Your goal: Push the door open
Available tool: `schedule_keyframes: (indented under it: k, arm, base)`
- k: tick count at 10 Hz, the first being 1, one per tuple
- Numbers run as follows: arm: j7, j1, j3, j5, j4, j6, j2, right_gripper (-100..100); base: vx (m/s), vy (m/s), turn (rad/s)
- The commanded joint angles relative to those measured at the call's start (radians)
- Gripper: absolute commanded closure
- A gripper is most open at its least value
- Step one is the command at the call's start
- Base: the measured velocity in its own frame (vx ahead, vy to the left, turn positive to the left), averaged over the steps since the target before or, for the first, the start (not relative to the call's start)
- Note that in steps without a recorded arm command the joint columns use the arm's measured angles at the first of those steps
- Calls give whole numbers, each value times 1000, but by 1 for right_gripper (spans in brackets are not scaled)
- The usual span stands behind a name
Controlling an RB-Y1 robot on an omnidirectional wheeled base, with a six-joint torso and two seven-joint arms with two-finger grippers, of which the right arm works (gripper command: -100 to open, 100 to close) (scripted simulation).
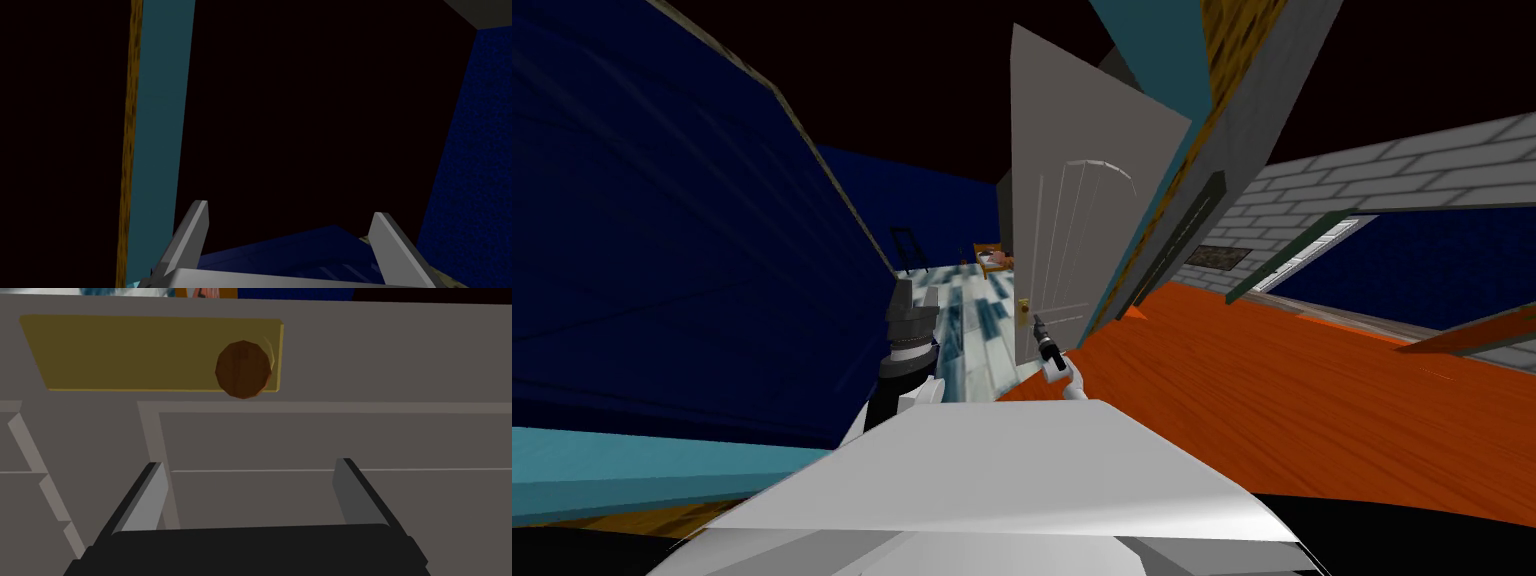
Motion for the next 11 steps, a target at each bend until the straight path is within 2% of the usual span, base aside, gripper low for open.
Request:
schedule_keyframes:
  k: [1, 3, 11]
  arm:
    - [-5, 4, 6, -2, -8, 4, 7, -100]
    - [-1, -3, -2, -2, 5, -4, 2, -100]
    - [5, -16, -18, -2, 28, -19, 10, -100]
  base:
    - [-202, -2, -20]
    - [-4, 20, 10]
    - [180, 54, 18]
